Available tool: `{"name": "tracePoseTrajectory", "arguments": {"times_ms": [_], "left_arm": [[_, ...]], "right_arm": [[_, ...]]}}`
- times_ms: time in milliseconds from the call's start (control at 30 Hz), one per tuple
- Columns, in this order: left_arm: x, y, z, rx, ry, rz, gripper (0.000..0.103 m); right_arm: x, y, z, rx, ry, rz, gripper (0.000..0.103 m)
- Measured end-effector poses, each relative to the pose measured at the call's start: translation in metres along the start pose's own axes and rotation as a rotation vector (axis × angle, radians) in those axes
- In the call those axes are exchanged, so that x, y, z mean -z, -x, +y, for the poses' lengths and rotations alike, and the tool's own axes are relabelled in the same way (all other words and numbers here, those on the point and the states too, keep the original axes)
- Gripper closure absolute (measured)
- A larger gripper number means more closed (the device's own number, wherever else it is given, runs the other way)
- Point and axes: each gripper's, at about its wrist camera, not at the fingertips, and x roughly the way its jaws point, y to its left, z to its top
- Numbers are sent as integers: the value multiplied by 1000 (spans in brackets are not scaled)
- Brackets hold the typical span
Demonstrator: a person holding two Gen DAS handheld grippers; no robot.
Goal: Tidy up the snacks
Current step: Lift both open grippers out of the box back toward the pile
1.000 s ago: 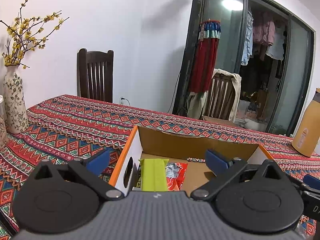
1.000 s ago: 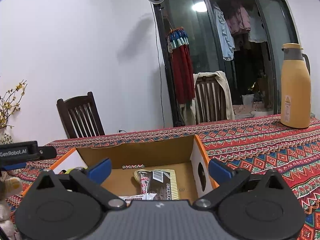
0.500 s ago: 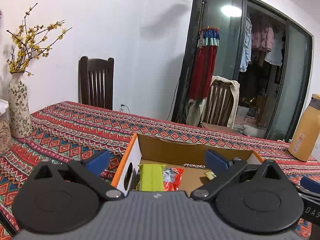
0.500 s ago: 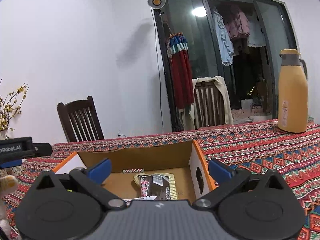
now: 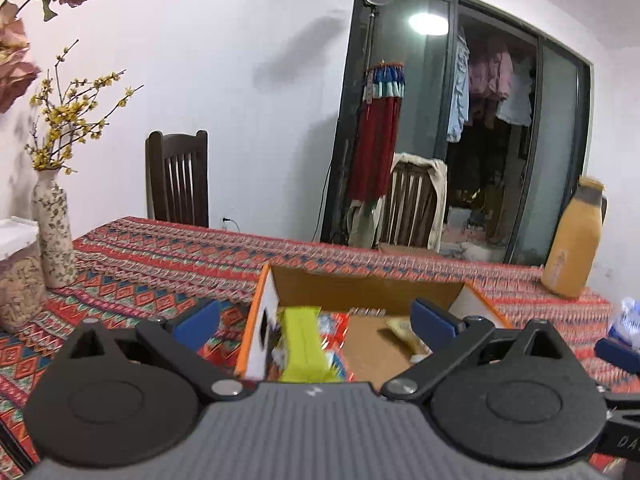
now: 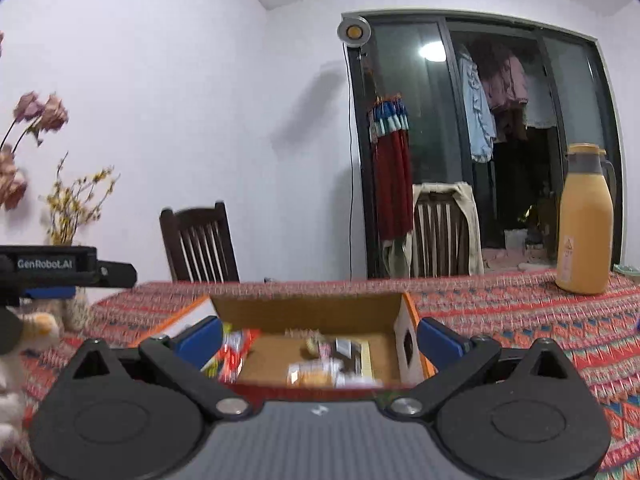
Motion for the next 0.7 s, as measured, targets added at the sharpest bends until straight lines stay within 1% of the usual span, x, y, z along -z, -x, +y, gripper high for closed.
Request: {"name": "tracePoseTrajectory", "arguments": {"times_ms": [100,267,400,500,700], "left_arm": [[19,6,7,-10,-28,38,0],[54,9,19,-25,-77,121,0],[78,8,28,-27,-78,161,0],[89,4,32,-33,-66,167,0],[90,3,34,-32,-54,156,0]], "right_arm": [[16,11,-5,1,-10,55,0],[47,23,-13,26,-13,181,0],[69,31,-19,39,-35,256,0],[76,32,-17,40,-37,271,0],[72,24,-9,17,-24,282,0]]}}
